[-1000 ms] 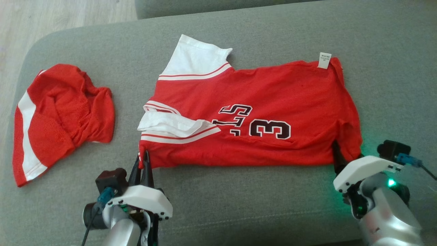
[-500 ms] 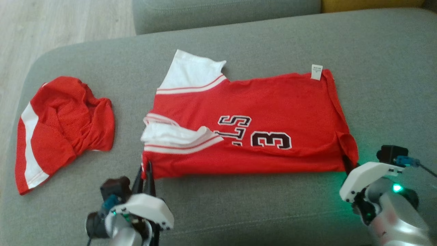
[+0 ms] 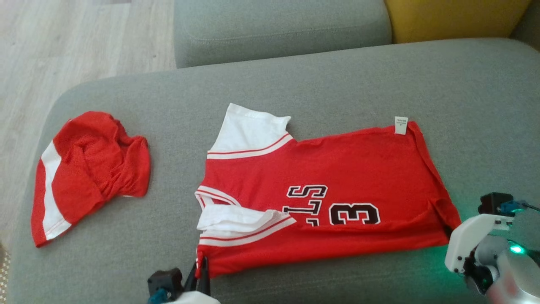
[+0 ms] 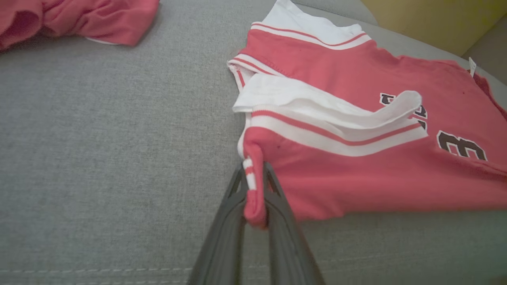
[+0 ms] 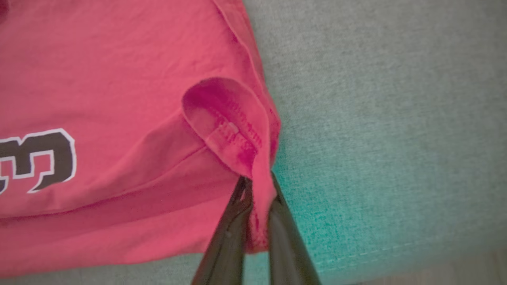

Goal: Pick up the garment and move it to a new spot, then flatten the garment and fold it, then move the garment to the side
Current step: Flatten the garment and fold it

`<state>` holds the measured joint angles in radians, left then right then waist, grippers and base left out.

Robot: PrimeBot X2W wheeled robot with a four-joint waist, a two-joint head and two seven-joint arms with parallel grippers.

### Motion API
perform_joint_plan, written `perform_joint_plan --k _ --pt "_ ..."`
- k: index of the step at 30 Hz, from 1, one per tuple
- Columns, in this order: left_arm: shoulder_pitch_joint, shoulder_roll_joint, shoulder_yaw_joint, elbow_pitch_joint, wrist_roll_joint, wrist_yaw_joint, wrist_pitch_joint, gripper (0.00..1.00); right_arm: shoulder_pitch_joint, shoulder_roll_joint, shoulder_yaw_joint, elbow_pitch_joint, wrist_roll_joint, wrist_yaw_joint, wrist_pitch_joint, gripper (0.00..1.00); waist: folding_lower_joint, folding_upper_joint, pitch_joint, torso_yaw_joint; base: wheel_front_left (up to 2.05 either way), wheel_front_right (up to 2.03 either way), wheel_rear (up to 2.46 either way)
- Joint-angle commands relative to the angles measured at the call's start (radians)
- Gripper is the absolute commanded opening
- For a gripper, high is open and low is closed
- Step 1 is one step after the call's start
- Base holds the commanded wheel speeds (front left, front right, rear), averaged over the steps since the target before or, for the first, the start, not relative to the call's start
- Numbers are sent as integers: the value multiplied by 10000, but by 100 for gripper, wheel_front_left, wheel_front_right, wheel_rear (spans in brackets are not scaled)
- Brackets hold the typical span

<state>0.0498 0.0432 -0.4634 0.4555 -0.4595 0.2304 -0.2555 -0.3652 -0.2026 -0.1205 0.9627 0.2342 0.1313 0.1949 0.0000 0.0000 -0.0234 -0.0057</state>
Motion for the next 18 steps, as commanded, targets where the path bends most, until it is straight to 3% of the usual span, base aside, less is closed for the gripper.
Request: perform_joint_plan --k 1,2,3,8,14,18 --pt "-362 70 365 -259 135 206 -63 23 -48 -286 58 -550 -96 -6 0 8 0 0 -29 27 0 0 0" --pt "-404 70 432 -313 209 316 -63 67 8 -313 -306 -782 -170 -6 -191 100 0 0 -29 24 0 0 0" --pt "-449 70 482 -393 280 395 -63 100 62 -260 -692 -984 -285 -6 -331 100 0 0 -32 34 0 0 0" --pt "-584 70 959 -782 414 621 -63 100 429 638 -1277 -2466 -836 -6 -268 100 0 0 -9 -33 0 0 0" --pt "-933 70 2012 -2353 900 707 -63 100 872 1156 -1163 -4962 -1347 -6 -886 100 0 0 221 -246 0 0 0" --pt "-1119 70 2373 -3115 1169 693 -63 100 1150 1293 -774 -5866 -1272 -6 -1219 100 0 0 413 -394 0 0 0"
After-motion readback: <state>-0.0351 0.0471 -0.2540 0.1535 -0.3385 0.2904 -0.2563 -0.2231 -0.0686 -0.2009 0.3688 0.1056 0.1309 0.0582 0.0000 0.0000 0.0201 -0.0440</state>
